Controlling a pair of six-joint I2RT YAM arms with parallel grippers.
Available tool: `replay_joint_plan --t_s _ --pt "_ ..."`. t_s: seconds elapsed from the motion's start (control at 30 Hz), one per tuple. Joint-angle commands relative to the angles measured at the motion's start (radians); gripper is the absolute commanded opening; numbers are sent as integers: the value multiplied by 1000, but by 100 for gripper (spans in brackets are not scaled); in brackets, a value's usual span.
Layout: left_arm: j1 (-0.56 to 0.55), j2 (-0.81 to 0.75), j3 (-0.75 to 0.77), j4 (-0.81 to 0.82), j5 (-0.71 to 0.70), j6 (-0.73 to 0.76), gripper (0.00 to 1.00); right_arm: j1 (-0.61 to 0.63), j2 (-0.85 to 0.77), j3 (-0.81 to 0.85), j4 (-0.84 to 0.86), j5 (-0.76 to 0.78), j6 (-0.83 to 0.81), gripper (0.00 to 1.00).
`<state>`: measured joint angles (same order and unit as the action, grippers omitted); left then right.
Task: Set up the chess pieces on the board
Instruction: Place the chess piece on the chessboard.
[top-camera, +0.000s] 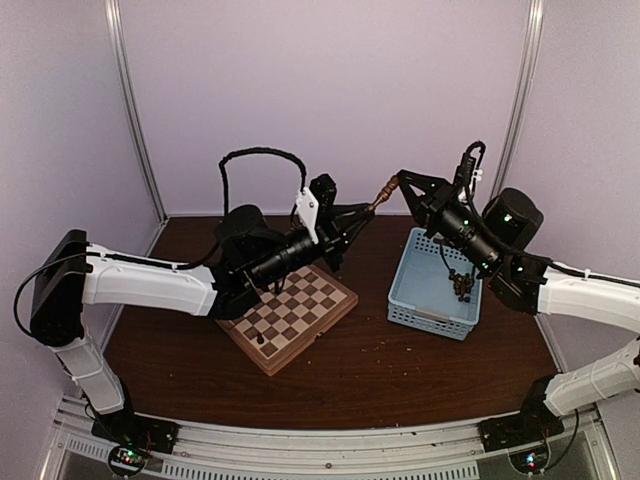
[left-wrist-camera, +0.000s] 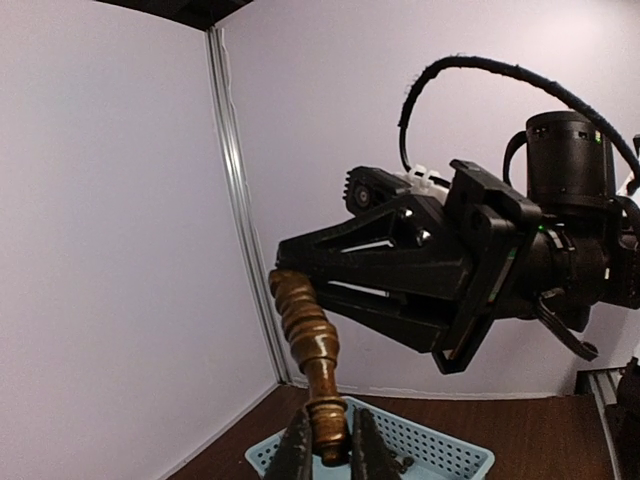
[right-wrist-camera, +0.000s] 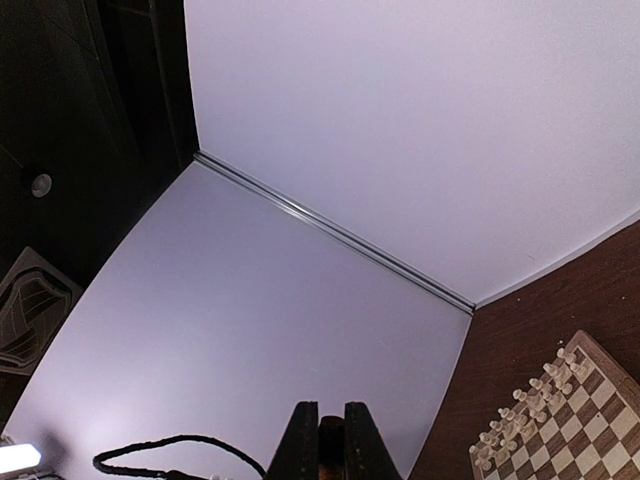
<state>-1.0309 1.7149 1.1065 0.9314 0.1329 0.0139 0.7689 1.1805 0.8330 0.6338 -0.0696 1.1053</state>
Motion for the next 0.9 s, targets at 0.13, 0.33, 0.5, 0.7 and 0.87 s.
replay_joint_plan --t_s 0.13,0.33,0.5,0.7,0.87 --pt "-6 -26 30 -62 -16 6 0 13 -10 22 -6 4 -54 0" --pt "-5 -41 26 -104 -14 3 0 13 -43 31 -91 34 -165 0" --pt "-6 -105 20 -336 -39 -11 0 13 -96 70 -299 84 -381 0" --pt "-5 -184 169 -1099 -175 -63 0 12 -150 43 -478 147 -699 0" --pt "28 -91 394 -1669 -141 -110 0 10 -160 -35 -476 198 -887 0"
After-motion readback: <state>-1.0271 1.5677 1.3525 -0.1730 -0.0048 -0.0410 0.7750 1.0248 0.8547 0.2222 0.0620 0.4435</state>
